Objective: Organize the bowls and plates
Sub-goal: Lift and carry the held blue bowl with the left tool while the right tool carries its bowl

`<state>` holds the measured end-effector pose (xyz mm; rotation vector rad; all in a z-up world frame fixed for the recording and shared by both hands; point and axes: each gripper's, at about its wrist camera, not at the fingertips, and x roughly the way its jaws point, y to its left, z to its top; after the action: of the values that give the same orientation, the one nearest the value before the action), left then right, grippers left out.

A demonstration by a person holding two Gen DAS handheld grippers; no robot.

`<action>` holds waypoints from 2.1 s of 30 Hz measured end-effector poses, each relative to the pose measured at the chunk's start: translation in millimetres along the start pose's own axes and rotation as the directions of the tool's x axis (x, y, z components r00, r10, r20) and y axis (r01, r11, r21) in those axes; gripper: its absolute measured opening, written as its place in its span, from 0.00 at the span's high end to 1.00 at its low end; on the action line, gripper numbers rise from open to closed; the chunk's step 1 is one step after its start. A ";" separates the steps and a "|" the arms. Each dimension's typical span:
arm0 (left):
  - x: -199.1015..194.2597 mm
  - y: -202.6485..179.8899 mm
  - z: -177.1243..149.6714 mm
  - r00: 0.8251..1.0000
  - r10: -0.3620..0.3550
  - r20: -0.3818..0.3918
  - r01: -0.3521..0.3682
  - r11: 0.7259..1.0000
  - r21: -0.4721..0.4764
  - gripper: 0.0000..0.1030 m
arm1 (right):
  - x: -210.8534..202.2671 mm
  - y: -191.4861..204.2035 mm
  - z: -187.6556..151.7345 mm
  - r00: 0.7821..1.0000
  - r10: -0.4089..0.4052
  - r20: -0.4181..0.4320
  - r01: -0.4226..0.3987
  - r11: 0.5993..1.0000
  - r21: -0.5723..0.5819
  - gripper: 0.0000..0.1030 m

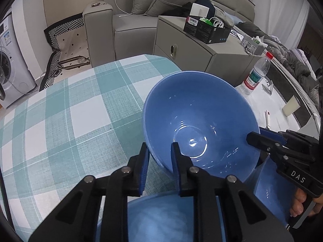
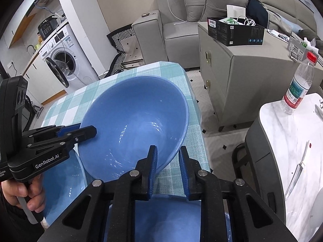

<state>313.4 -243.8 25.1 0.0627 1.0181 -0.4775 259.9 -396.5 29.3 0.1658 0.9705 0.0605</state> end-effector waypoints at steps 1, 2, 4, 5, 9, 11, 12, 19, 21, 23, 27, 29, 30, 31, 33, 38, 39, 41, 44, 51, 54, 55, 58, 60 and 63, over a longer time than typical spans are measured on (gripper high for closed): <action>-0.1 -0.1 -0.2 1.000 0.000 0.001 0.000 1.000 0.000 0.81 | -0.3 0.1 0.0 1.000 0.000 0.001 0.000 1.000 0.001 0.79; -0.1 -0.1 -0.1 1.000 -0.001 0.002 0.001 1.000 0.000 0.81 | -0.4 0.1 0.3 1.000 -0.001 0.002 0.001 1.000 0.003 0.79; -0.7 -0.8 0.2 1.000 -0.002 0.005 0.002 1.000 0.001 0.81 | -1.2 0.1 -0.6 1.000 -0.001 0.003 0.001 1.000 0.004 0.79; -1.2 -0.9 0.5 1.000 -0.002 0.007 0.002 1.000 0.002 0.81 | -1.5 0.1 -0.7 1.000 -0.002 0.004 0.002 1.000 0.004 0.79; -4.4 -2.9 1.7 1.000 -0.002 0.020 0.002 1.000 0.005 0.81 | -4.8 -1.2 -1.5 1.000 -0.002 0.013 0.002 1.000 0.007 0.79; -6.2 -3.3 2.5 1.000 -0.005 0.025 0.005 1.000 0.003 0.81 | -7.6 -1.9 -1.8 1.000 0.000 0.022 0.000 1.000 0.010 0.79; -7.3 -3.6 2.9 1.000 -0.005 0.029 0.005 1.000 0.002 0.81 | -9.0 -2.4 -1.9 1.000 0.004 0.026 -0.004 1.000 0.012 0.79; -18.4 -7.8 4.7 0.998 -0.006 0.057 0.006 1.000 0.004 0.81 | -22.5 -1.3 -2.0 0.998 0.002 0.058 -0.002 1.000 0.010 0.79; -22.2 -8.6 4.8 0.998 -0.012 0.063 0.011 1.000 0.008 0.81 | -27.3 -0.6 -2.5 0.998 -0.002 0.066 0.002 1.000 0.008 0.79; -26.6 -9.2 5.0 0.998 -0.013 0.069 0.013 1.000 0.007 0.81 | -32.7 0.4 -2.8 0.997 0.000 0.075 0.000 1.000 0.009 0.79; -37.7 -10.4 4.3 0.996 -0.015 0.086 0.014 1.000 0.006 0.81 | -44.7 5.3 -2.7 0.996 -0.001 0.094 0.001 1.000 0.002 0.79; -44.8 -10.5 3.4 0.995 -0.019 0.095 0.019 1.000 0.005 0.81 | -52.1 8.9 -3.4 0.994 -0.002 0.106 0.002 1.000 0.000 0.79; -48.7 -10.7 2.8 0.995 -0.021 0.100 0.021 1.000 0.005 0.81 | -54.8 9.8 -3.1 0.994 -0.002 0.112 0.002 1.000 -0.001 0.79; -51.9 -10.9 2.5 0.994 -0.023 0.107 0.022 1.000 0.004 0.81 | -59.6 11.7 -3.6 0.992 -0.003 0.122 0.003 1.000 -0.002 0.79; -58.0 -10.8 1.3 0.993 -0.022 0.117 0.022 1.000 0.003 0.81 | -68.1 14.7 -4.9 0.990 -0.003 0.138 0.004 1.000 -0.006 0.79; -73.5 -11.5 -4.5 0.990 -0.019 0.138 0.019 1.000 0.002 0.81 | -86.7 24.2 -7.9 0.986 0.001 0.164 0.001 1.000 -0.015 0.79; -76.1 -11.4 -5.7 0.990 -0.021 0.140 0.021 1.000 0.001 0.81 | -90.2 25.4 -8.8 0.985 0.006 0.171 -0.004 1.000 -0.014 0.79; -82.0 -11.2 -8.6 0.989 -0.029 0.147 0.029 1.000 0.002 0.81 | -97.7 25.9 -12.2 0.983 0.024 0.183 -0.024 1.000 0.000 0.79; -89.1 -13.3 -12.4 0.988 -0.026 0.153 0.024 1.000 0.015 0.81 | -109.4 28.5 -17.4 0.977 0.038 0.209 -0.040 0.999 0.004 0.79; -104.6 -17.0 -20.2 0.984 -0.020 0.176 0.016 1.000 0.023 0.81 | -126.1 38.3 -25.4 0.971 0.034 0.237 -0.032 0.999 -0.012 0.79; -110.0 -14.6 -25.1 0.984 -0.026 0.177 0.023 1.000 0.018 0.81 | -131.6 40.4 -30.1 0.968 0.047 0.248 -0.046 0.999 -0.011 0.79; -111.5 -14.0 -26.7 0.984 -0.025 0.178 0.022 1.000 0.018 0.81 | -133.7 41.7 -31.8 0.967 0.051 0.250 -0.049 0.999 -0.012 0.79; -117.5 -12.1 -32.2 0.983 -0.024 0.184 0.022 1.000 0.014 0.81 | -138.1 48.2 -37.8 0.964 0.050 0.260 -0.046 0.999 -0.021 0.79; -121.7 -9.9 -35.5 0.981 -0.022 0.190 0.020 1.000 0.012 0.81 | -140.0 53.1 -41.2 0.963 0.052 0.263 -0.046 0.999 -0.028 0.79; -127.8 -5.5 -40.9 0.980 -0.025 0.196 0.024 1.000 0.007 0.81 | -143.4 59.7 -46.2 0.960 0.061 0.272 -0.053 0.998 -0.036 0.79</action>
<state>223.2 -192.5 110.2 0.0066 0.8251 -0.4987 142.2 -350.4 130.7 0.1713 0.6893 0.1018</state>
